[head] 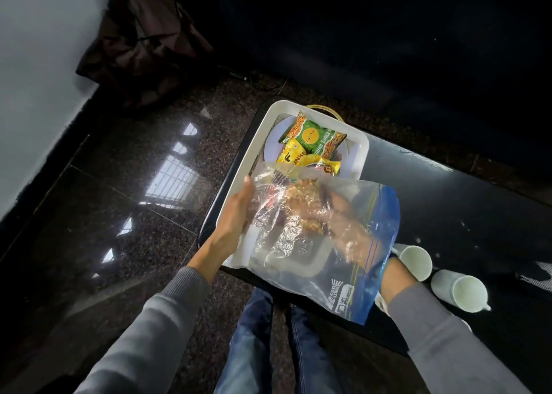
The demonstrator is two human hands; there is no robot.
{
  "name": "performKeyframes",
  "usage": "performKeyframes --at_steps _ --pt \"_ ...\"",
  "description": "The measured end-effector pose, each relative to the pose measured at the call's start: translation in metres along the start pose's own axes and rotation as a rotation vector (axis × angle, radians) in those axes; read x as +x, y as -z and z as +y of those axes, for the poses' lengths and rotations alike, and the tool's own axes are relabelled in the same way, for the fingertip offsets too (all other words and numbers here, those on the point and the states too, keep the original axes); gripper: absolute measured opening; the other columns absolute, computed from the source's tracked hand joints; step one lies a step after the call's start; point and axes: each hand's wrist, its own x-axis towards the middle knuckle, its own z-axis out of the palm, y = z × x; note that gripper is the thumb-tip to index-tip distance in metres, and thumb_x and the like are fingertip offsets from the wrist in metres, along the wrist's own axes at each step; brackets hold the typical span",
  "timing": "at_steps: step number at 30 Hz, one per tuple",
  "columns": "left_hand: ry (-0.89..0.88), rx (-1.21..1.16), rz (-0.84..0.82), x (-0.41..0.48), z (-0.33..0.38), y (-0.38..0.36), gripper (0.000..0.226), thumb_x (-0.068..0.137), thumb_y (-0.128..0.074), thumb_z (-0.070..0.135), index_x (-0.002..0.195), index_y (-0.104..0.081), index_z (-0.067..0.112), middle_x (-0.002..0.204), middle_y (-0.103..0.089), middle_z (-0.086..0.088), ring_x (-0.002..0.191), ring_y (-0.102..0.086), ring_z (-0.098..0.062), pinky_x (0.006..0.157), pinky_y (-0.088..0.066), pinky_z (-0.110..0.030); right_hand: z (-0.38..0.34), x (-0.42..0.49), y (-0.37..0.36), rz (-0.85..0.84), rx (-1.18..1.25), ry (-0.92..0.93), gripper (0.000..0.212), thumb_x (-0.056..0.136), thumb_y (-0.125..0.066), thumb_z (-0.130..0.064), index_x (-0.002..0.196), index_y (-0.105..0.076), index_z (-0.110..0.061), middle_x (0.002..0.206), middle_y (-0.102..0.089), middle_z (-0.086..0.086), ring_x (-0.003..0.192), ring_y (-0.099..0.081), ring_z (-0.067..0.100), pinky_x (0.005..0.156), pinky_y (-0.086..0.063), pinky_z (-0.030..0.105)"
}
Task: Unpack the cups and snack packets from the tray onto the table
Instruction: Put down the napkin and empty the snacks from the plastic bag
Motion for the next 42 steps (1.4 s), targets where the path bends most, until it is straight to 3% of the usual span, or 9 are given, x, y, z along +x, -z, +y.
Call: performKeyframes --at_steps 5,9,12,16,22,28,34,38,42 --pt "-0.011 0.037 -0.195 0.003 0.006 0.003 0.059 0.090 -0.062 0.059 0.127 -0.064 0.013 0.067 -0.064 0.011 0.049 -0.049 -0.012 0.048 -0.038 -0.020 -0.010 -0.015 0.007 0.164 -0.018 -0.014 0.049 0.092 -0.059 0.015 0.112 -0.066 -0.029 0.107 -0.079 -0.010 0.085 -0.074 -0.007 0.066 -0.057 0.011" --pt "-0.053 0.046 -0.043 0.007 0.007 0.002 0.039 0.101 -0.059 0.035 0.064 -0.070 0.030 0.055 -0.060 0.014 0.043 -0.047 0.001 0.046 -0.038 -0.014 -0.013 -0.023 0.011 0.139 0.083 -0.043 0.050 0.092 -0.062 -0.004 0.137 -0.058 -0.025 0.125 -0.070 -0.008 0.114 -0.069 0.012 0.092 -0.057 0.032" --pt "-0.028 0.002 0.116 0.011 0.006 0.010 0.036 0.105 -0.055 0.032 0.073 -0.063 0.017 0.064 -0.071 0.015 0.060 -0.067 0.003 0.059 -0.055 -0.013 -0.019 -0.032 0.017 0.218 0.069 -0.126 0.025 0.060 -0.074 -0.015 0.082 -0.081 -0.024 0.073 -0.078 -0.006 0.074 -0.071 0.019 0.056 -0.057 0.023" --pt "0.037 -0.113 0.163 0.005 0.007 0.018 0.036 0.109 -0.045 0.027 0.085 -0.066 0.010 0.084 -0.072 -0.006 0.082 -0.069 -0.024 0.086 -0.060 -0.047 -0.020 -0.048 0.032 0.268 0.123 -0.093 0.038 0.067 -0.061 -0.003 0.091 -0.079 -0.027 0.084 -0.078 -0.004 0.075 -0.073 0.013 0.063 -0.059 0.026" --pt "0.192 -0.067 0.303 -0.009 0.011 0.035 0.050 0.096 -0.035 -0.006 0.140 -0.055 0.005 0.086 -0.074 -0.001 0.061 -0.062 -0.012 0.050 -0.052 -0.023 -0.031 -0.066 0.035 0.406 0.189 -0.096 0.031 0.074 -0.061 0.003 0.095 -0.070 -0.017 0.090 -0.076 0.003 0.093 -0.069 0.024 0.073 -0.058 0.037" --pt "0.219 -0.227 0.294 -0.024 0.022 0.057 0.049 0.097 -0.046 0.043 0.122 -0.072 0.010 0.101 -0.064 -0.016 0.088 -0.054 -0.034 0.083 -0.047 -0.051 -0.028 -0.062 0.022 0.504 0.009 -0.170 0.026 0.073 -0.068 -0.003 0.090 -0.072 -0.021 0.089 -0.077 -0.002 0.095 -0.070 0.025 0.079 -0.059 0.037" --pt "0.176 -0.227 0.308 -0.022 0.032 0.063 0.050 0.098 -0.046 0.046 0.126 -0.072 0.015 0.104 -0.064 -0.015 0.095 -0.056 -0.033 0.106 -0.045 -0.060 -0.010 -0.043 -0.017 0.286 -0.119 -0.364 0.037 0.081 -0.067 0.000 0.115 -0.064 -0.016 0.113 -0.073 0.011 0.106 -0.070 0.030 0.085 -0.063 0.044" --pt "0.219 -0.198 0.332 -0.017 0.029 0.064 0.055 0.096 -0.048 0.055 0.119 -0.074 0.012 0.082 -0.057 -0.010 0.074 -0.051 -0.025 0.079 -0.048 -0.044 0.006 -0.028 -0.038 0.233 0.159 -0.462 0.029 0.090 -0.063 0.010 0.114 -0.059 -0.006 0.107 -0.070 0.011 0.098 -0.070 0.025 0.062 -0.065 0.037" --pt "0.254 -0.158 0.336 -0.010 0.020 0.064 0.051 0.099 -0.047 0.058 0.079 -0.074 0.018 0.067 -0.052 -0.001 0.058 -0.046 -0.017 0.061 -0.043 -0.031 0.020 -0.023 -0.041 0.241 -0.205 -0.488 0.058 0.092 -0.072 -0.015 0.144 -0.048 -0.004 0.136 -0.063 0.014 0.123 -0.062 0.032 0.097 -0.057 0.050"
